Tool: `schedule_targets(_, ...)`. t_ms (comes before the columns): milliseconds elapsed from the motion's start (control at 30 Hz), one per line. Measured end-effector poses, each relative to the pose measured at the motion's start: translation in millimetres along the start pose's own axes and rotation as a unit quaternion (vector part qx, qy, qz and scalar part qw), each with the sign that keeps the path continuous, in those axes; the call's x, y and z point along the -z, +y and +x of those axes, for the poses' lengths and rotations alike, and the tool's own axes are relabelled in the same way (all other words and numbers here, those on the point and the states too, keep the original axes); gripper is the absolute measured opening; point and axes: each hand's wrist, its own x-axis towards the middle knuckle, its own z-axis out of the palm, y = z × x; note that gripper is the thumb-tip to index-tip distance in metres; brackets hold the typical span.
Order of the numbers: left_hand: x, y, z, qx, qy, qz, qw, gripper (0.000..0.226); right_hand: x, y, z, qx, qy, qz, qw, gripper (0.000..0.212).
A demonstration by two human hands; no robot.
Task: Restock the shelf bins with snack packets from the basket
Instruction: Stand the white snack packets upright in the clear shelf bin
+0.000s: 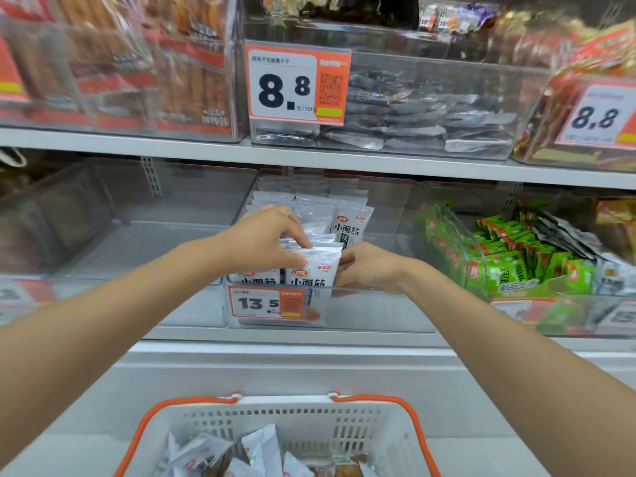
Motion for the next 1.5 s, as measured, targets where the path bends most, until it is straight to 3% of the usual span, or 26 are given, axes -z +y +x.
schedule_targets(200, -7, 6, 13, -0.027, -0.010, -0.021, 0.999, 0.014, 10, 2, -1, -0.025, -0.038, -0.007, 0.999, 0.034)
schedule_targets(300, -6, 5, 11, -0.013, -0.002, -0.073, 0.997, 0.021, 12, -2, -8, -0.028, -0.041, 0.021, 0.999, 0.046)
schedule_targets(400, -4, -1, 5, 0.011, 0.040, -0.113, 0.993, 0.032, 15, -10, -7, 0.002, 0.071, 0.077, 0.995, 0.041)
schedule_targets(500, -4, -6, 3, 0.017, 0.077, -0.089, 0.993, 0.026, 22, -29, -1, 0.059, 0.188, 0.084, 0.977, 0.026)
schedule_targets(733, -6, -10, -1, 0.021, 0.036, -0.100, 0.994, 0.019, 15, -49, 17, 0.057, 0.177, -0.067, 0.980, 0.018)
schedule_targets(1033, -8, -11, -2, 0.015, 0.024, -0.071, 0.997, 0.027, 7, -37, 0, 0.052, 0.179, 0.042, 0.982, 0.032)
schedule_targets(1133, -9, -10, -6, 0.004, 0.043, -0.011, 0.999, 0.030, 3, -32, -8, 0.061, 0.165, 0.021, 0.984, 0.020)
schedule_targets(1200, -11, -8, -7, 0.001, 0.023, 0.018, 1.000, 0.034, 2, -31, -12, 0.071, 0.171, 0.001, 0.983, 0.015)
schedule_targets(1367, -10, -9, -5, -0.004, -0.047, 0.079, 0.996, 0.041, -5, -31, -16, 0.073, 0.193, 0.006, 0.978, 0.025)
schedule_targets(1500, -14, -9, -7, -0.008, 0.019, 0.077, 0.997, 0.037, -11, -32, -23, 0.086, 0.206, -0.035, 0.974, 0.034)
